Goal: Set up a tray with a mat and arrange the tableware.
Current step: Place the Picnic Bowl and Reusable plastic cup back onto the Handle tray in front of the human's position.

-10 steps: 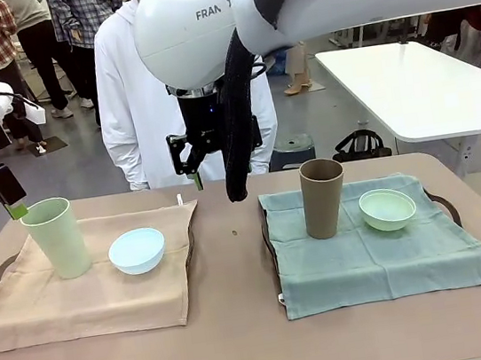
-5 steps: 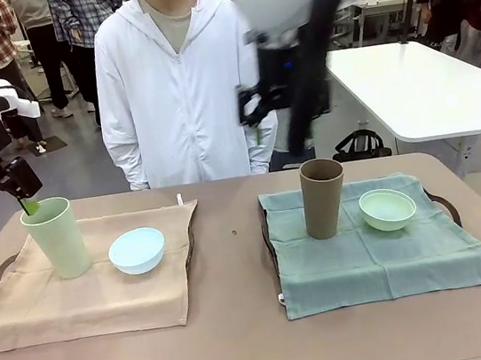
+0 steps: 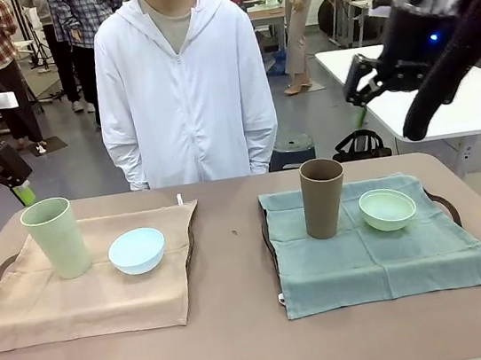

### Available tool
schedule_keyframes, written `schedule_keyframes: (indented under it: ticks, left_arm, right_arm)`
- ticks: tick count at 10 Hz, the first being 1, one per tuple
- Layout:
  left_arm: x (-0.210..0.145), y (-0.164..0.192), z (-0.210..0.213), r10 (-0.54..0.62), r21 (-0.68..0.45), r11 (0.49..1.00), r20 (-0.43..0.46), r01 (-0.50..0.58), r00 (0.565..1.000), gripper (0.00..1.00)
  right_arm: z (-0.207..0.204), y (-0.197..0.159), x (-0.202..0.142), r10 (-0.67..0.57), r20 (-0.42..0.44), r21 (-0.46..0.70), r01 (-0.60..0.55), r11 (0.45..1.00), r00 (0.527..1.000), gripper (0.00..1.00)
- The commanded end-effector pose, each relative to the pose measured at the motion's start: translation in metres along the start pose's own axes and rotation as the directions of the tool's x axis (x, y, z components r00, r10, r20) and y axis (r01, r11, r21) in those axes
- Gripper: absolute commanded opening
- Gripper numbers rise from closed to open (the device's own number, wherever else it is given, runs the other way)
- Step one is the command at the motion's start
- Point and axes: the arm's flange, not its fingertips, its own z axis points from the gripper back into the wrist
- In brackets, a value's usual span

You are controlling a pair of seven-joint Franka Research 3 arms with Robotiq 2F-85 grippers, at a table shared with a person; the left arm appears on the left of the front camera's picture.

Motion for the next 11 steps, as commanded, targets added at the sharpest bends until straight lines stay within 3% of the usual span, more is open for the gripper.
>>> schedule_keyframes:
  ticks: [1, 4, 5, 6, 9, 11]
  left_arm:
    - [0.004, 0.024, 0.021, -0.012, -0.082, 0.997, -0.031, 0.01, 0.999, 1.0]
    - [-0.004, 0.078, 0.046, -0.002, -0.212, 0.977, -0.049, -0.008, 0.999, 1.0]
    - [-0.009, 0.081, 0.044, -0.096, -0.214, 0.974, -0.063, 0.081, 0.993, 1.0]
    - [-0.01, 0.067, 0.041, 0.013, -0.152, 0.988, -0.029, -0.017, 0.999, 1.0]
    - [-0.012, 0.078, 0.044, -0.016, -0.168, 0.986, -0.045, 0.009, 0.999, 1.0]
    - [-0.017, 0.12, 0.056, 0.055, -0.345, 0.937, 0.006, -0.05, 0.998, 1.0]
  right_arm:
    - [-0.015, -0.017, 0.002, -0.006, -0.026, 0.032, 0.007, 0.999, 1.0, 0.95]
    - [-0.019, -0.055, -0.008, -0.068, -0.025, 0.084, 0.069, 0.994, 0.997, 0.95]
    - [-0.022, -0.053, -0.007, -0.147, -0.031, 0.018, 0.148, 0.989, 0.989, 0.95]
    - [-0.018, -0.044, 0.002, -0.067, -0.04, 0.024, 0.068, 0.997, 0.997, 0.95]
    - [-0.018, -0.051, 0.0, -0.09, -0.036, 0.017, 0.09, 0.996, 0.995, 0.95]
    - [-0.007, -0.108, 0.016, -0.141, -0.098, 0.229, 0.161, 0.96, 0.985, 0.95]
